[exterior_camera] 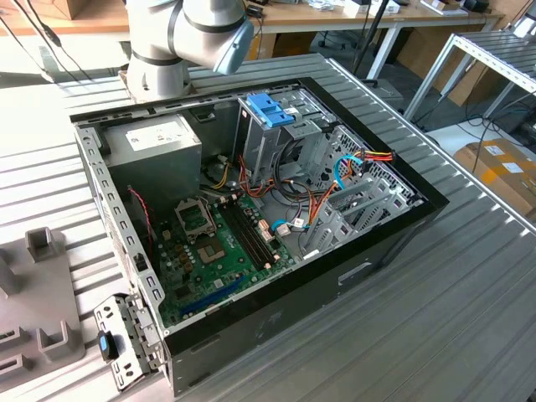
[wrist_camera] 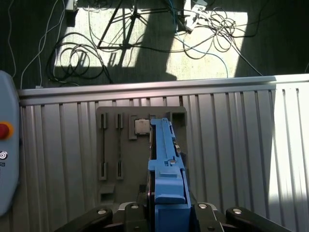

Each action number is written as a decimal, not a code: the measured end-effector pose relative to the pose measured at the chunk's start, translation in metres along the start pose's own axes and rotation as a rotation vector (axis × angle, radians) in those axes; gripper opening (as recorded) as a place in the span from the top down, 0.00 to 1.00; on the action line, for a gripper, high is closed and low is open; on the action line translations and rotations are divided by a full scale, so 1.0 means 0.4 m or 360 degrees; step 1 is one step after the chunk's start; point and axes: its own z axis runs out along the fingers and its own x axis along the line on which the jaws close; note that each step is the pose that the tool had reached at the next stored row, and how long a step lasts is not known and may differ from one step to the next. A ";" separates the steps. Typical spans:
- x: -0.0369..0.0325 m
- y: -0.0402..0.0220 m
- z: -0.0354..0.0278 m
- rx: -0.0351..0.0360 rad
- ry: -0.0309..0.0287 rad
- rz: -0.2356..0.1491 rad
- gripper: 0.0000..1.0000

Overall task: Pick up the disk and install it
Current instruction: 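Pick up the disk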

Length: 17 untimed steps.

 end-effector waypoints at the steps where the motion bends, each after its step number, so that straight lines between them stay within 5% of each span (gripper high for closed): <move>1: 0.000 -0.001 0.000 0.0000 0.00002 0.0000 0.63; 17: 0.009 -0.021 0.003 0.0000 0.00054 0.0000 0.63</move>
